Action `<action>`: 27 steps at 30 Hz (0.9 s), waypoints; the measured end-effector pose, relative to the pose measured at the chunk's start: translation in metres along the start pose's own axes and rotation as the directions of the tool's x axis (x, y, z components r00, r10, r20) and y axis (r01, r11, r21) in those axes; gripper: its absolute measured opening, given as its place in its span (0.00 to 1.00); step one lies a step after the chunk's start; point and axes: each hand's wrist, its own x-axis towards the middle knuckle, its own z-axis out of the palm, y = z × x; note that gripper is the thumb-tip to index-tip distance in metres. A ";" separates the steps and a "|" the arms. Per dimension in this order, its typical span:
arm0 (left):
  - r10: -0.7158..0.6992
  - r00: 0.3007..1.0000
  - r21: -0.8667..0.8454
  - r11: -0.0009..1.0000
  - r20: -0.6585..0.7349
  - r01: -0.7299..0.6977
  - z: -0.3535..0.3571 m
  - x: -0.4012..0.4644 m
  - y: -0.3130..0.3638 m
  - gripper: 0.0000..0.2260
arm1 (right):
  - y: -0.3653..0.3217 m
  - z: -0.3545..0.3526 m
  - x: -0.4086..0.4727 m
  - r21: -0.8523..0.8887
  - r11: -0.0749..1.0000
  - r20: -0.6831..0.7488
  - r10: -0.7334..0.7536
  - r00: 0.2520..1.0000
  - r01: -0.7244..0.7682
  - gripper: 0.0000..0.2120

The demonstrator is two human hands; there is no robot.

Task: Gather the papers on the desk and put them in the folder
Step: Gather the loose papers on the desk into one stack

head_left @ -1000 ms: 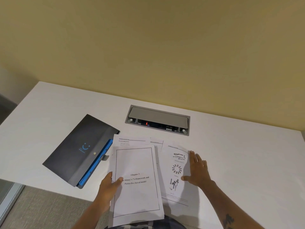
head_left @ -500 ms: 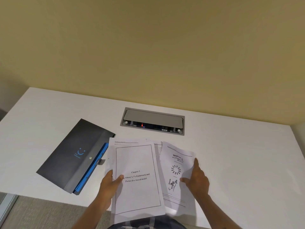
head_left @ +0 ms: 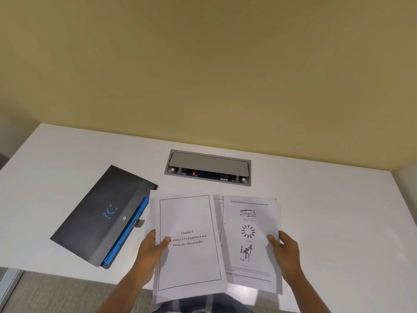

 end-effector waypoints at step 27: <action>-0.010 0.988 0.019 1.000 0.152 0.007 0.005 -0.020 0.007 0.20 | -0.059 0.087 -0.051 0.223 0.971 0.570 -0.055 0.820 -0.090 0.14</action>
